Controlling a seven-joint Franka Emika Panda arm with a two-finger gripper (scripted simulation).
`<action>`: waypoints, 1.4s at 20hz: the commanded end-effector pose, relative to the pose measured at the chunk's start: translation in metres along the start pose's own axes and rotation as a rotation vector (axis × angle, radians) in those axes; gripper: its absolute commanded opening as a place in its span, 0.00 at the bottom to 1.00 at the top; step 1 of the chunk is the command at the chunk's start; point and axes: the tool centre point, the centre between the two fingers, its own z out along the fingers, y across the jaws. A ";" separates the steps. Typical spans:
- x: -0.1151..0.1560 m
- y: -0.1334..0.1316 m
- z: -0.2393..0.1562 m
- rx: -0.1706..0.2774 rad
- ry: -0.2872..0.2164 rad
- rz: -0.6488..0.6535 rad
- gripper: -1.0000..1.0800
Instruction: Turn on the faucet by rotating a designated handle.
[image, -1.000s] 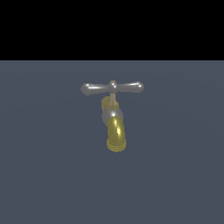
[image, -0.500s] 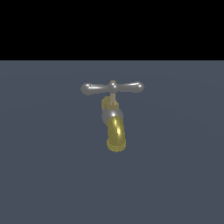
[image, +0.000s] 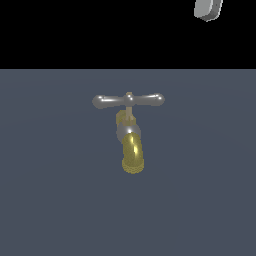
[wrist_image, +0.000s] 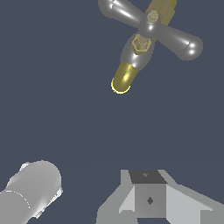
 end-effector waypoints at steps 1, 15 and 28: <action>0.003 0.009 0.010 -0.003 0.001 -0.061 0.00; 0.029 0.054 0.061 -0.016 0.003 -0.386 0.00; 0.063 0.084 0.104 -0.026 0.007 -0.665 0.00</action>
